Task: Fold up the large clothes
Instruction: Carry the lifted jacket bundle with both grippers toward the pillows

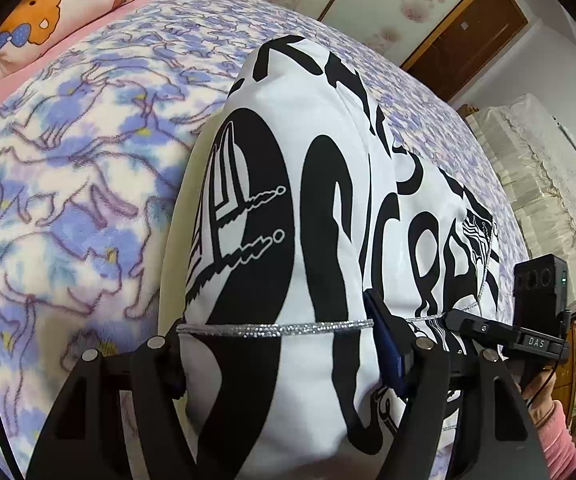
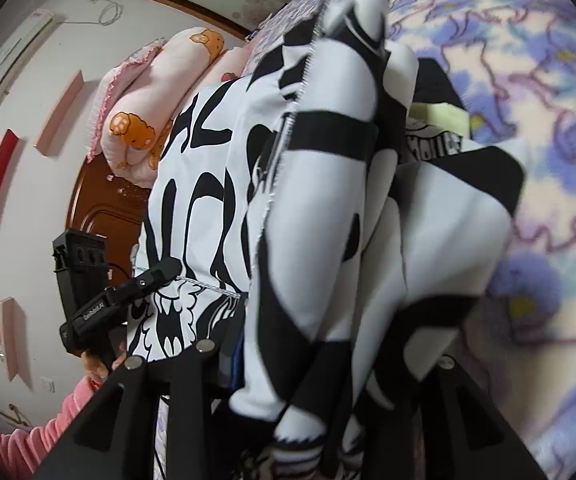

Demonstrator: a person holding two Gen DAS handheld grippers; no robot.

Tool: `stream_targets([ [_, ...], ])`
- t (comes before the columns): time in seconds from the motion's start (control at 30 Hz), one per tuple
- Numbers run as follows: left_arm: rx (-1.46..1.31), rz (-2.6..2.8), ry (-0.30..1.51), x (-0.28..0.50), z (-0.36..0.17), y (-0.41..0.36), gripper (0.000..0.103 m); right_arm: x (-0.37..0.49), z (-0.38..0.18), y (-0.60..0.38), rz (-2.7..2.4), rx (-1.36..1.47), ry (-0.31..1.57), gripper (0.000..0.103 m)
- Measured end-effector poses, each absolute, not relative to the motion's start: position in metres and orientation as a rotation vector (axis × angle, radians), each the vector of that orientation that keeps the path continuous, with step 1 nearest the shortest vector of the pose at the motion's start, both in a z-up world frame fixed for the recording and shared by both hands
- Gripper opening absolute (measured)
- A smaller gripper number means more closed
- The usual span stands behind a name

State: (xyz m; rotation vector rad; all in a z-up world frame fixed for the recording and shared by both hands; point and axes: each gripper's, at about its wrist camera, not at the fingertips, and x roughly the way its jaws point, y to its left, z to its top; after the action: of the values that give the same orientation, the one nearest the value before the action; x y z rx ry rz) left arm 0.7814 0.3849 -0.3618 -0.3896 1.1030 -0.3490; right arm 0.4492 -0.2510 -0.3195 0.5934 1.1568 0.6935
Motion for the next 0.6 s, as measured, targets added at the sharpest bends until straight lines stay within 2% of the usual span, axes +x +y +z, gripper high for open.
stream_targets([
  [0.07,-0.385,-0.344,1.135,0.777,-0.353,0.384,0.07,0.442,-0.311,-0.255,0.678,0.559,1.219,0.043],
  [0.17,-0.376,-0.319,1.164,0.765,-0.345,0.382,0.072,0.428,-0.299,-0.262,0.663,0.515,1.275,0.046],
  [0.3,-0.383,-0.324,1.173,0.755,-0.348,0.385,0.073,0.41,-0.284,-0.264,0.636,0.407,1.253,0.048],
  [0.4,-0.366,-0.298,1.125,0.754,-0.34,0.382,0.071,0.409,-0.275,-0.266,0.613,0.393,1.157,0.043],
  [0.6,-0.292,-0.285,1.025,0.776,-0.317,0.371,0.063,0.421,-0.266,-0.262,0.565,0.37,1.061,0.032],
])
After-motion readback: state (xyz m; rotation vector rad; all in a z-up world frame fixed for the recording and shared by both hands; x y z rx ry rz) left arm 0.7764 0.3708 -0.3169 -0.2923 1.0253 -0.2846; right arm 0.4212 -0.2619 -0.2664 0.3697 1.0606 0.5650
